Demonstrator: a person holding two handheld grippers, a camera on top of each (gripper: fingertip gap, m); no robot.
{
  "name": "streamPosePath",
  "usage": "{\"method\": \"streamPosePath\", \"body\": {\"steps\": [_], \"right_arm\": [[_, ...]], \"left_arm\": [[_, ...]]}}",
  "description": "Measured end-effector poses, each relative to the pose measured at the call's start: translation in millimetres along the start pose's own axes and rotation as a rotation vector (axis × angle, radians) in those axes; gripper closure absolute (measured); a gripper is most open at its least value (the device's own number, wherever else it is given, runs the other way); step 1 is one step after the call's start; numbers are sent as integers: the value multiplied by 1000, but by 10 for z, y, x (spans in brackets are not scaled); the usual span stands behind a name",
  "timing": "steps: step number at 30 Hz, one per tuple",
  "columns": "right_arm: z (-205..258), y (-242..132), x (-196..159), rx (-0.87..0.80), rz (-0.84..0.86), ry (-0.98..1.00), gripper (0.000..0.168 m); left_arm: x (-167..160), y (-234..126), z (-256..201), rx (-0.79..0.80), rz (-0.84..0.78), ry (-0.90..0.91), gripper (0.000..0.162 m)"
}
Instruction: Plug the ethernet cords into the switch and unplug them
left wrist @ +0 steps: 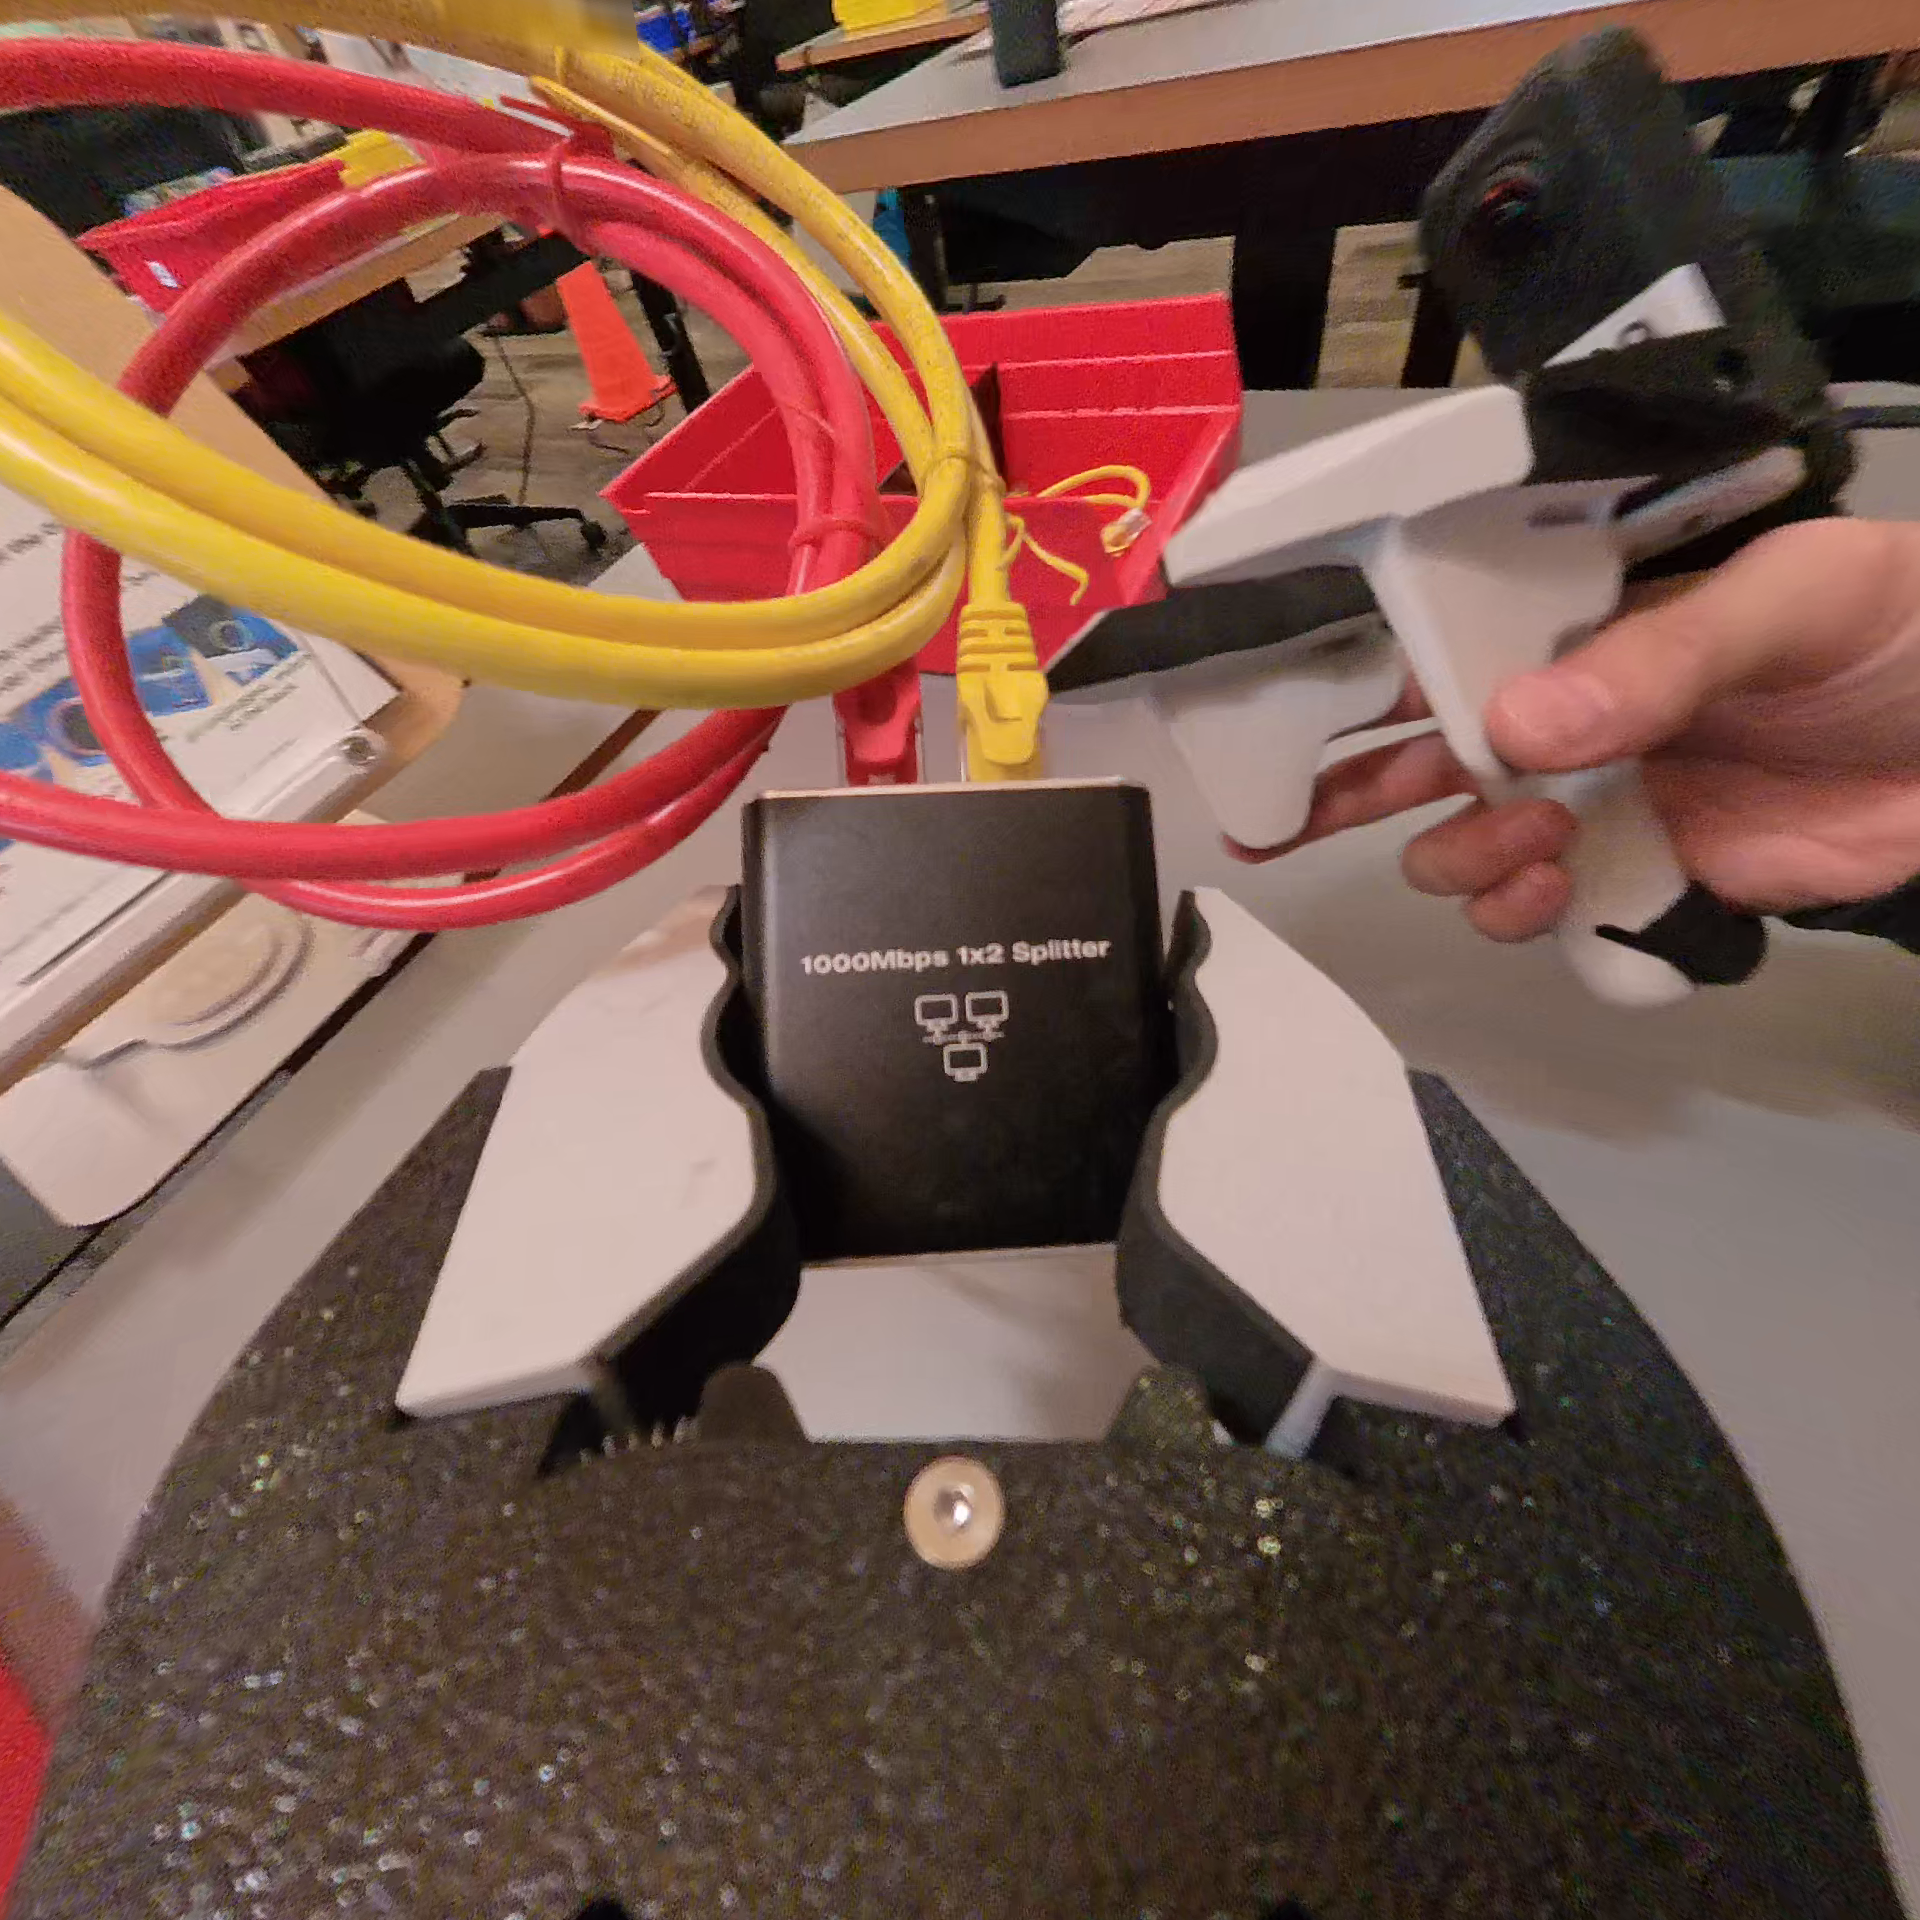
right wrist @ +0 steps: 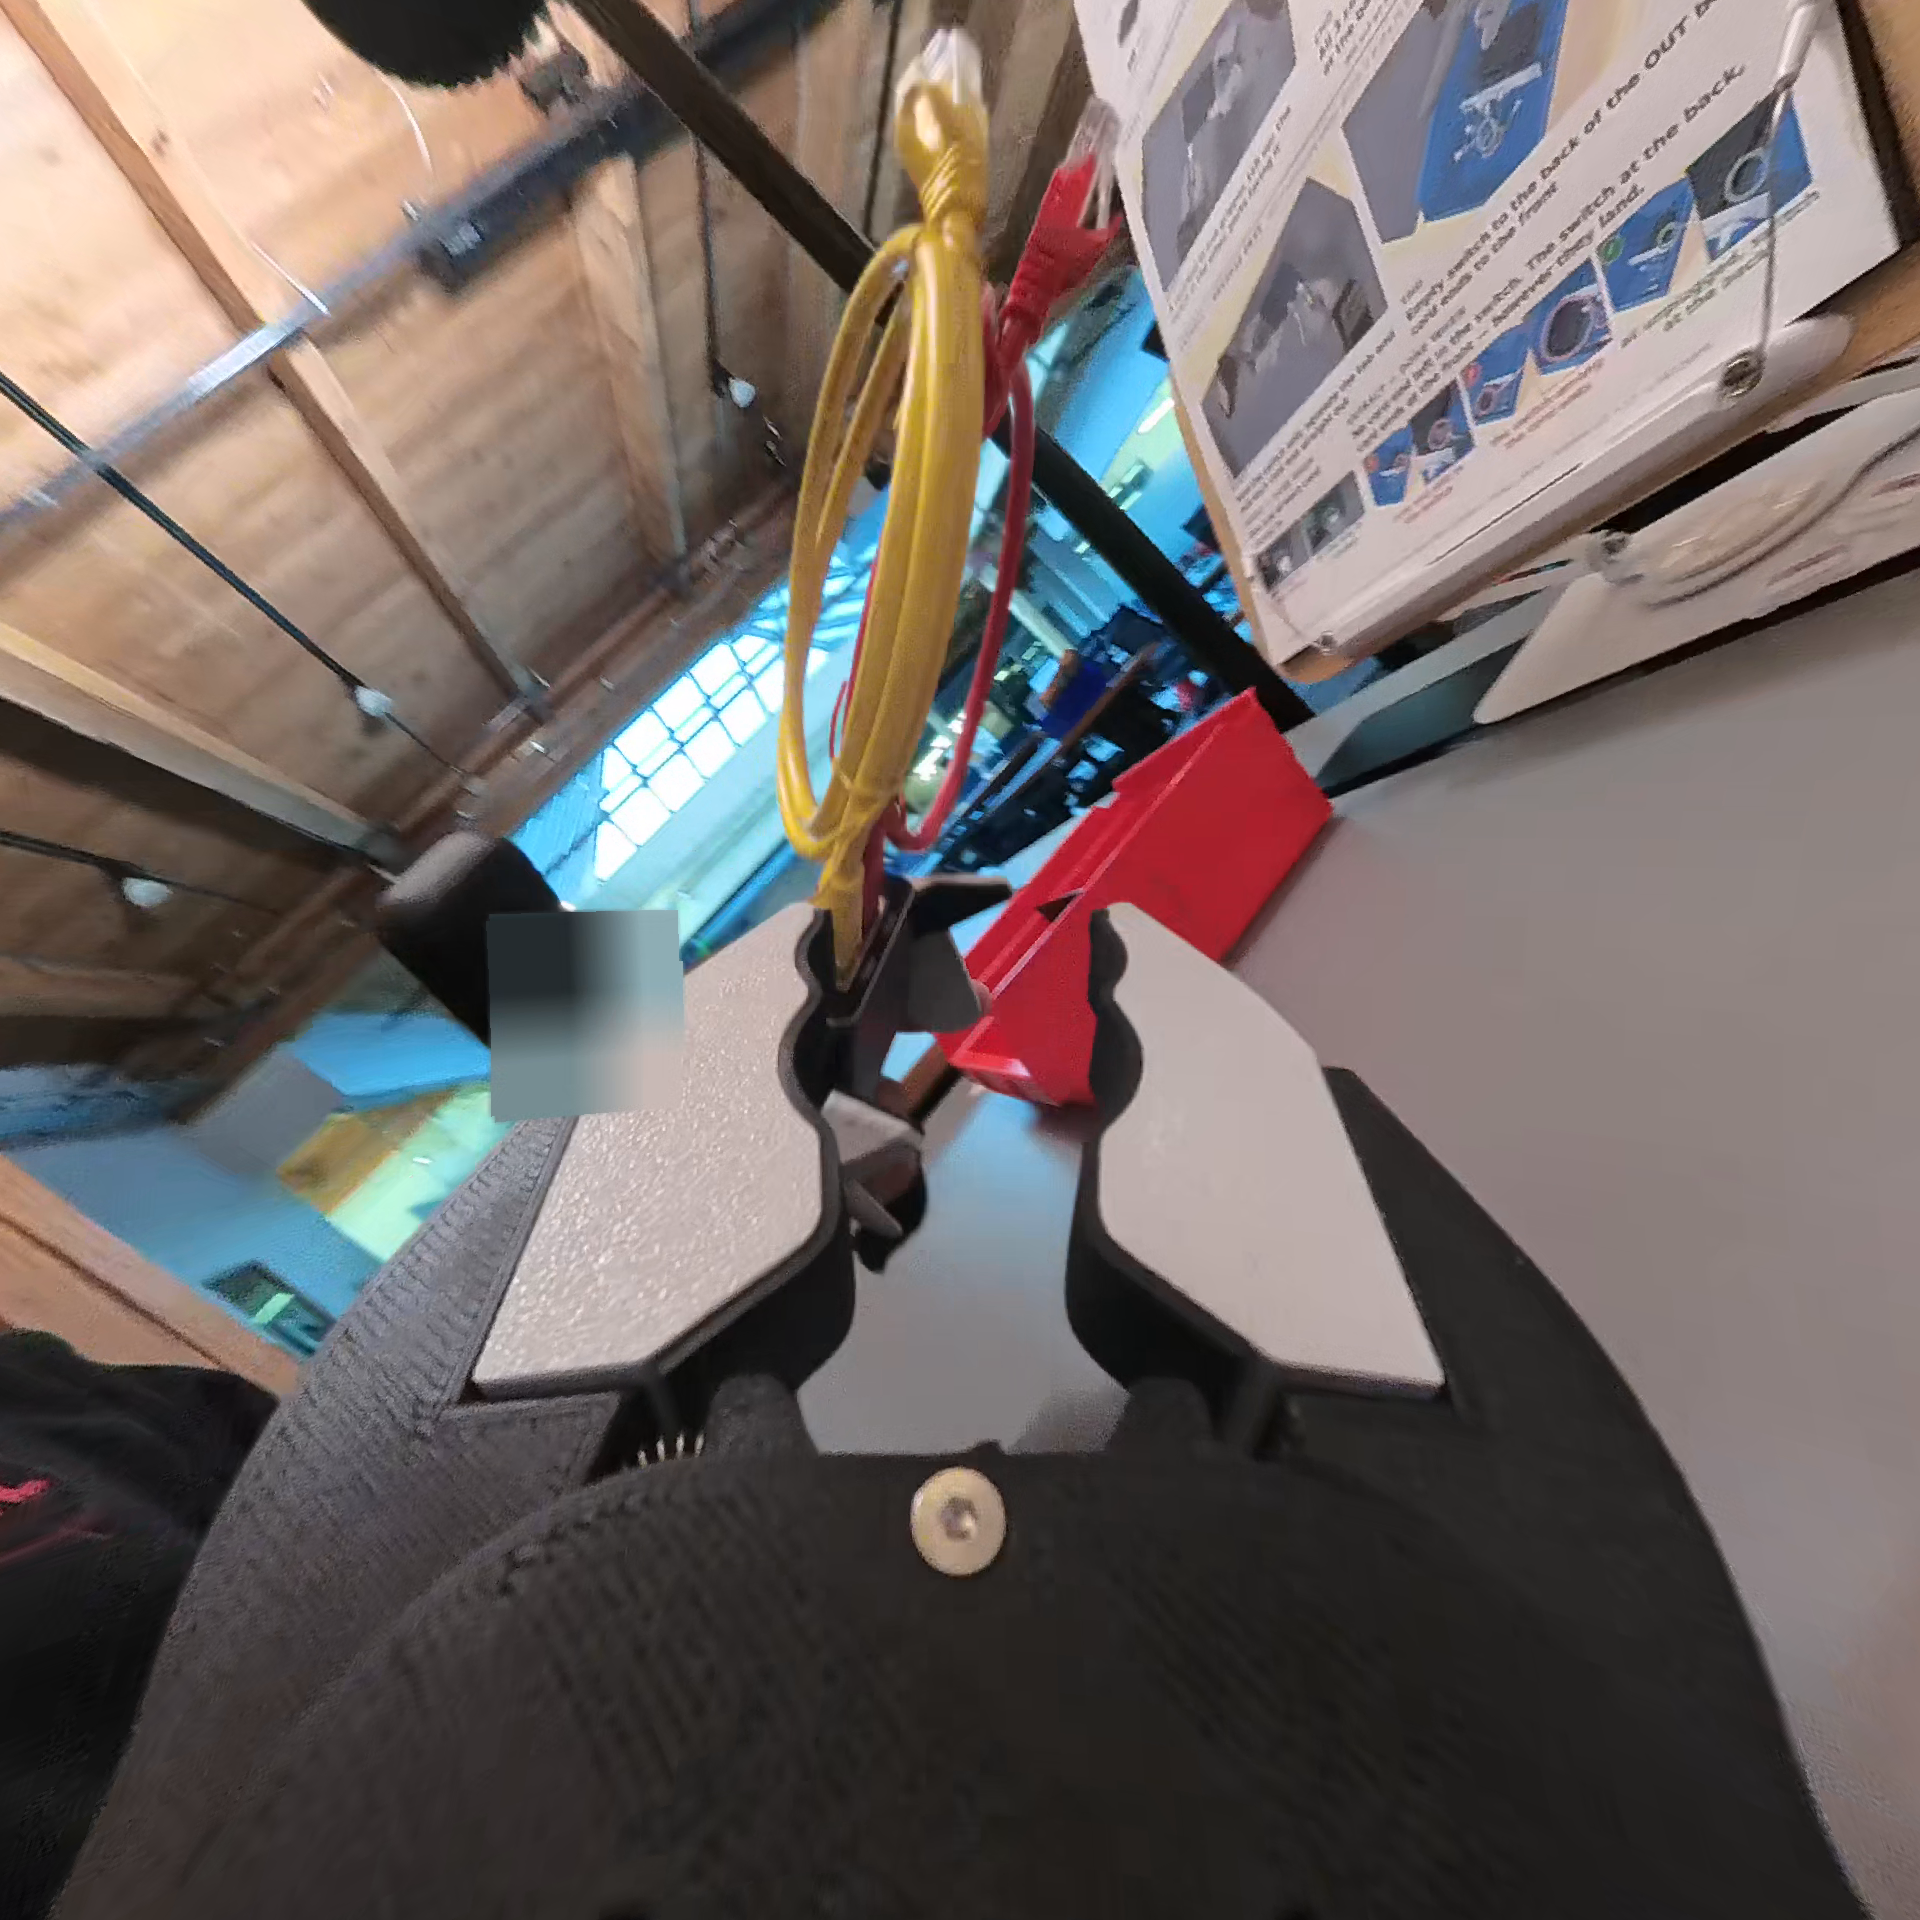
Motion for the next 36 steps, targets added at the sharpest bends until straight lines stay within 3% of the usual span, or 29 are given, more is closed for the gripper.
{"method": "streamPosePath", "body": {"steps": [2,5,13,16,29,36], "right_arm": [[43,2,-57,-37,20,-47,121],[205,51,-147,44,51,-30,141],[293,218,-288,95,91,55,138],[307,220,-269,103,54,96,149],[377,105,-276,123,3,77,152],[419,63,-283,102,9,43,146]], "left_arm": [[7,-14,27,28,5,14,86],[15,-21,30,93,28,78,86],[54,13,-113,201,28,300,86],[58,21,-156,241,39,382,86],[126,9,-270,309,52,513,86],[130,12,-335,311,57,474,86]]}}
Point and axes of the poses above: each gripper's, where its closed fingertips meet, y out along the fingers, x out of its top, z = x × y across the jaws, the point moved 6 cm from there along -y, back along the fingers, and after that the axes turned 4 degrees about -x, right-handed, at the moved point
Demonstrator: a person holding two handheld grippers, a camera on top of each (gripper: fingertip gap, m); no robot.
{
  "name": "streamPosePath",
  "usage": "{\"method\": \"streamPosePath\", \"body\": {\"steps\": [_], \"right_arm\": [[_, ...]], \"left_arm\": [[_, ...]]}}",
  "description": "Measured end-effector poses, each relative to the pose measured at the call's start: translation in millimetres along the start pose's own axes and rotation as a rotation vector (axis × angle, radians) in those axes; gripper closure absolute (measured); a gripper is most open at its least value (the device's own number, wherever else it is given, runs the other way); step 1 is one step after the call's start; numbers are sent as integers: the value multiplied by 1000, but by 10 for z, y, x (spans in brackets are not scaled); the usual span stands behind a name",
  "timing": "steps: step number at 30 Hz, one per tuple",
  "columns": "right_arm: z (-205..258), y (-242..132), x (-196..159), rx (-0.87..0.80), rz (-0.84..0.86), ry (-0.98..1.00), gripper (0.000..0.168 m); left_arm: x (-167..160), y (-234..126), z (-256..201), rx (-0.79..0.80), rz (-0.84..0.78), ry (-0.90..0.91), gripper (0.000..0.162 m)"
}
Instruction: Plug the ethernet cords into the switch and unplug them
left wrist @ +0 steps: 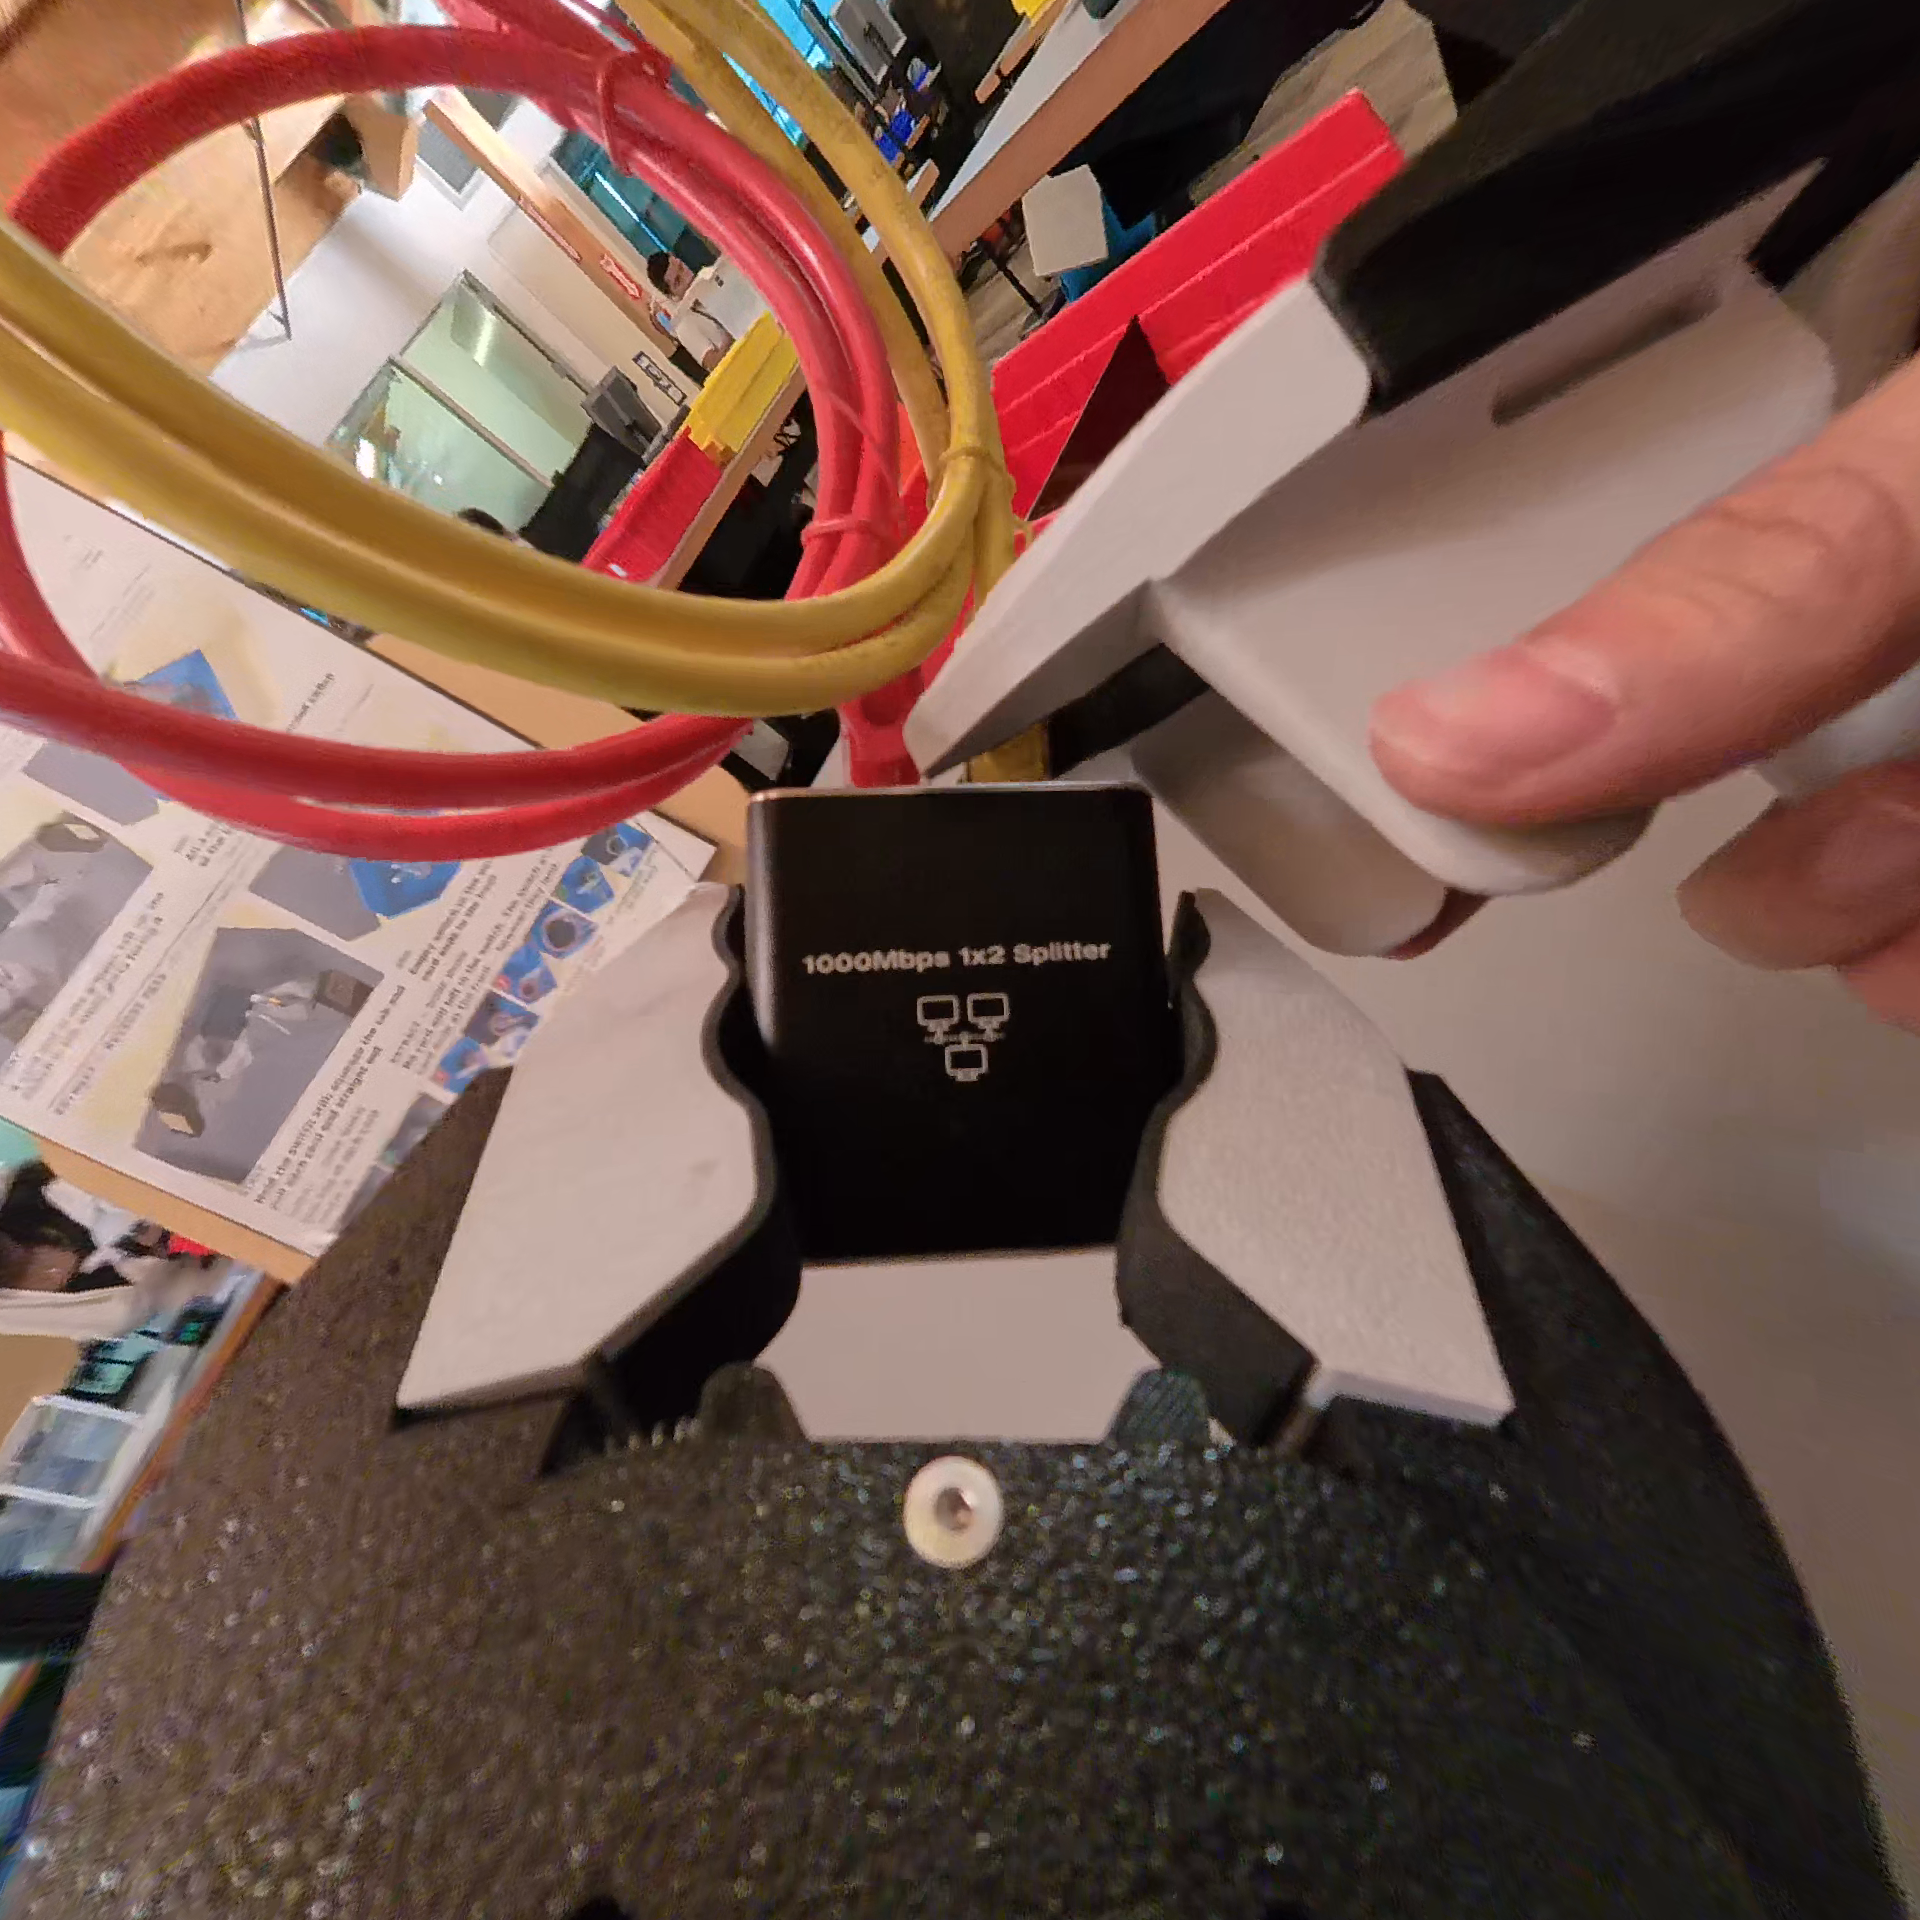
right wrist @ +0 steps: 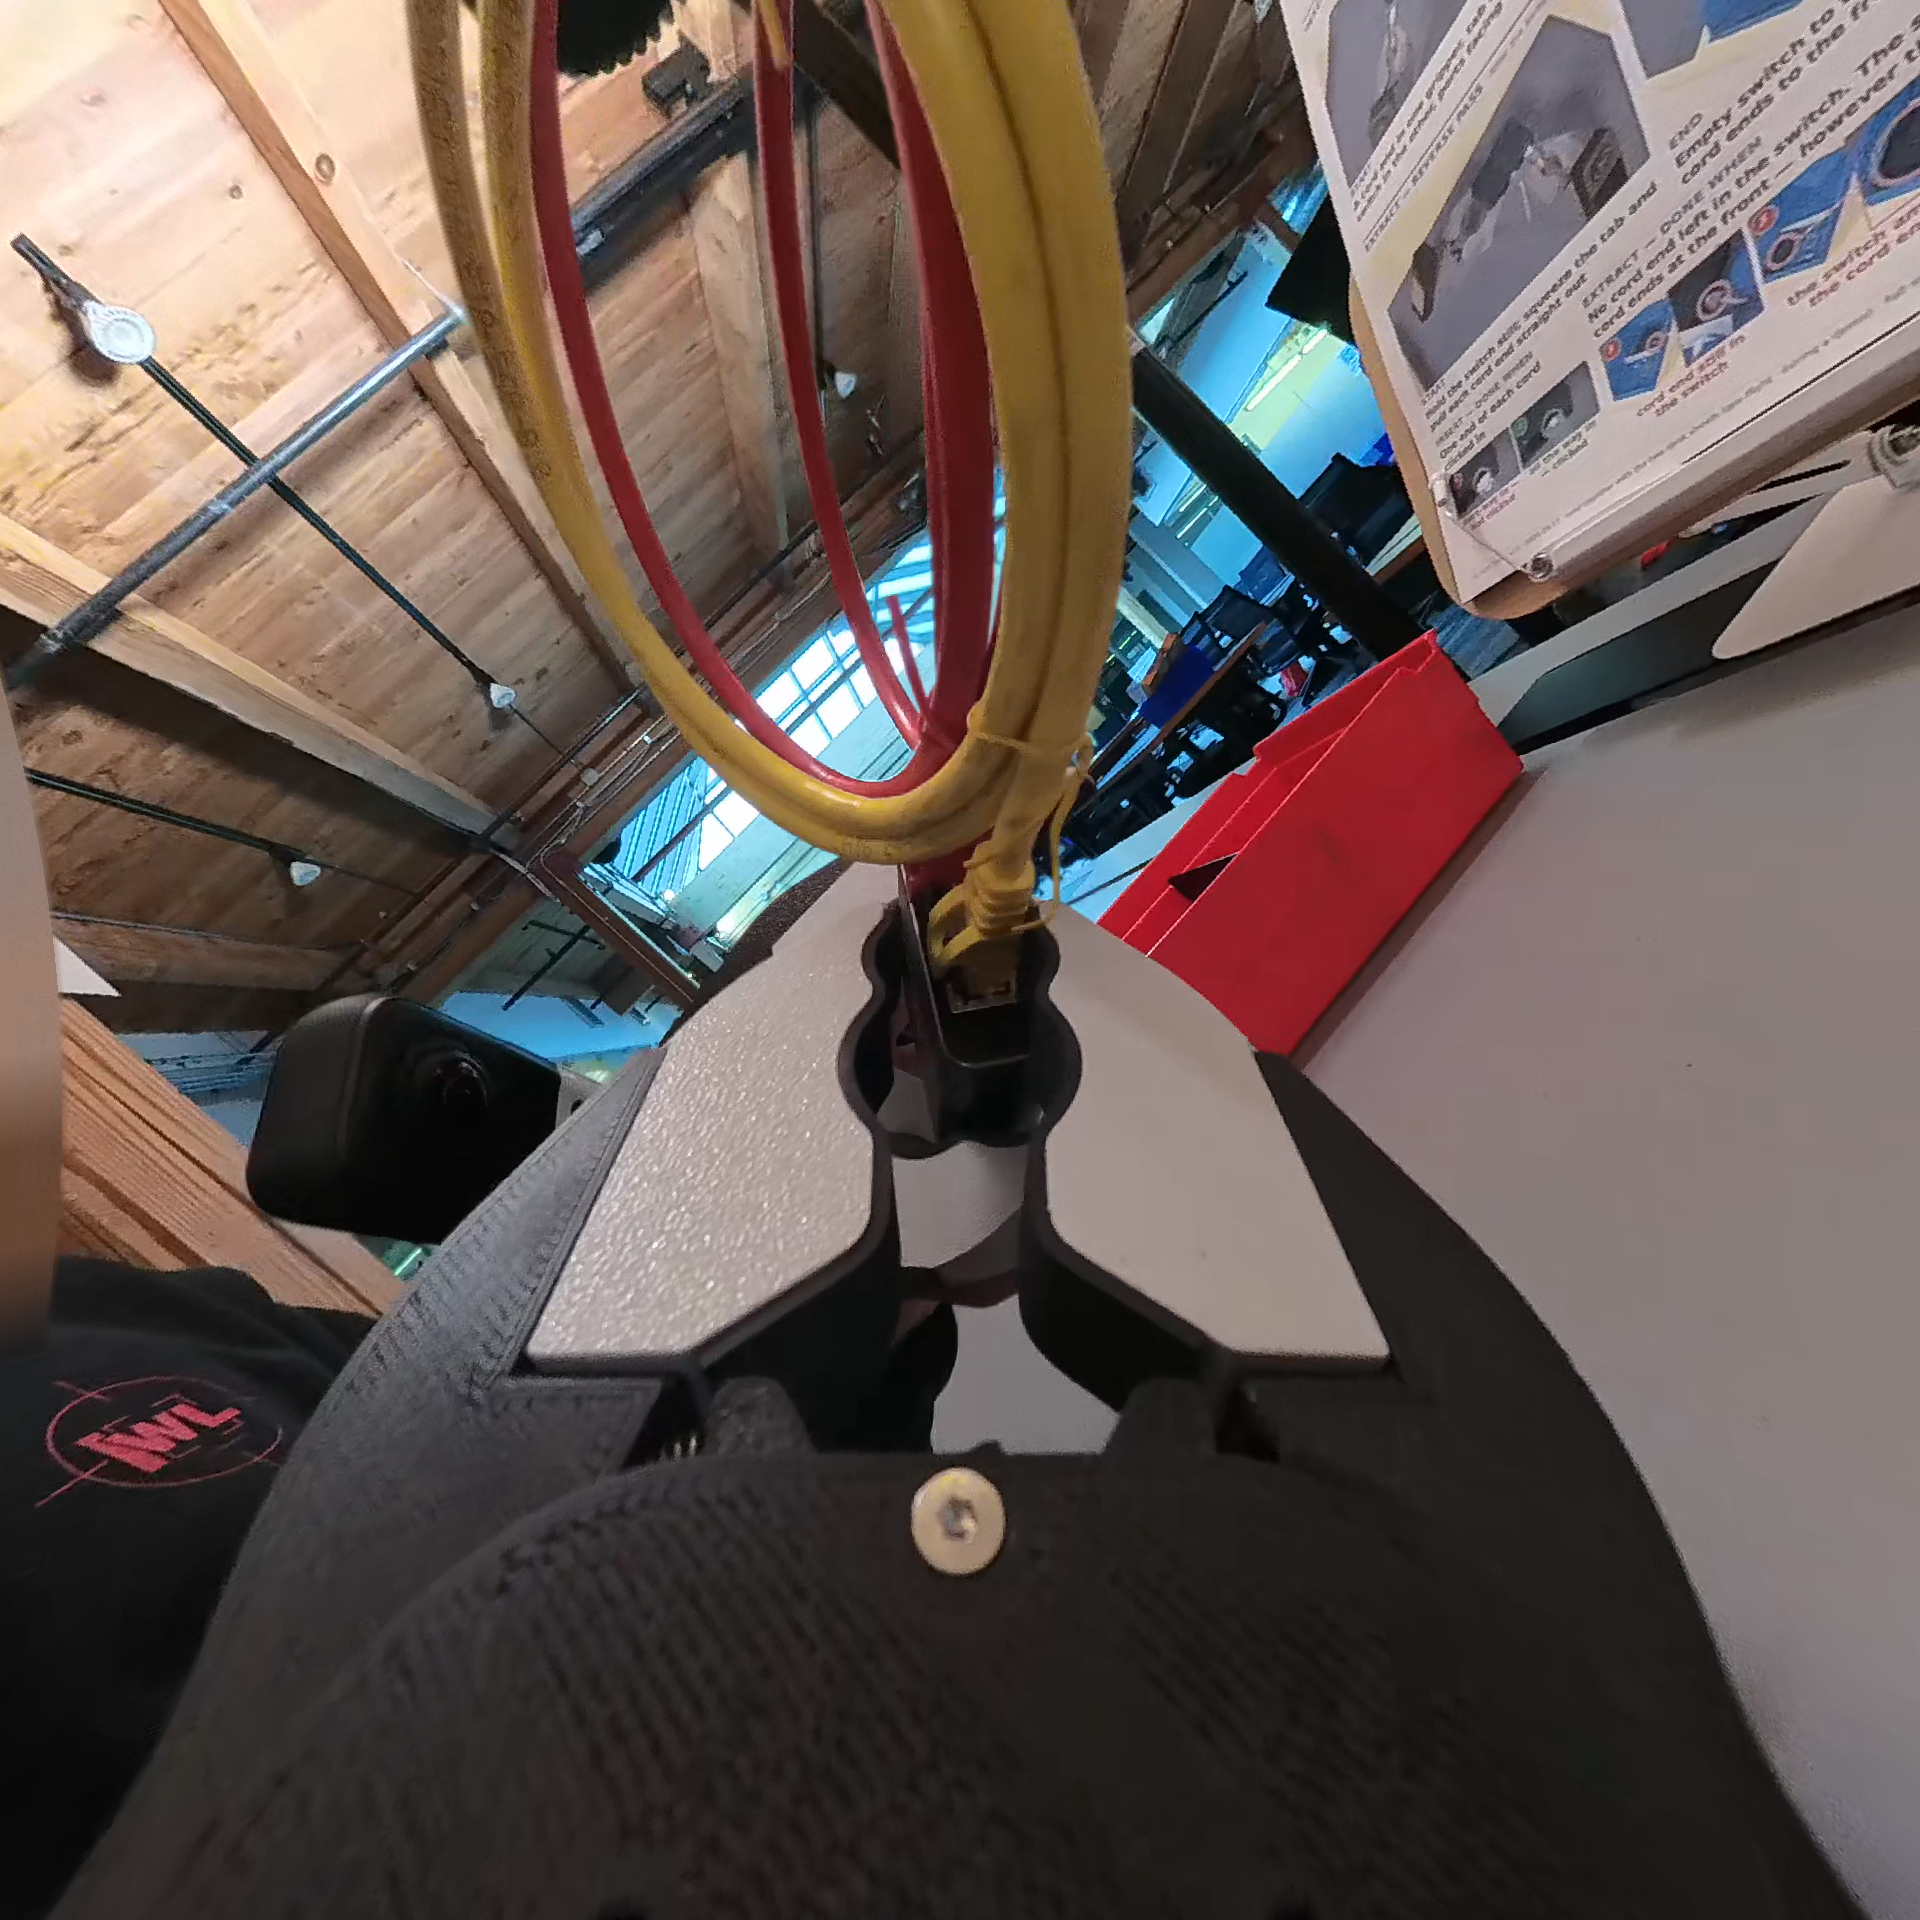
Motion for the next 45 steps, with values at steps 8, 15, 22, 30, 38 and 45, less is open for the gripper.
{"method": "streamPosePath", "body": {"steps": [8,15,22,30,38,45], "right_arm": [[-61,-36,-47,-24,-12,60,153],[-77,-89,-71,5,-15,61,153],[-148,-154,-72,12,-10,130,153],[-150,-232,-105,-21,16,140,153],[-196,-340,-48,-26,2,121,153],[-72,-490,-296,24,-2,141,153]], "left_arm": [[-38,21,-74,-50,24,-91,86],[-33,30,-127,-15,0,-35,86],[-15,20,-181,-35,-73,-44,87],[-23,-83,-255,-79,-36,11,75],[-95,-122,-400,-256,-31,-222,85],[-86,-359,-635,-167,-7,-204,96]]}}
Point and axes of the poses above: each gripper's, where its closed fingertips meet, y out along the fingers, x out of its top, z = x × y across the jaws, the point moved 6 cm from there along -y, back along the fingers, and after that the axes turned 4 degrees about -x, right-handed, at the moved point
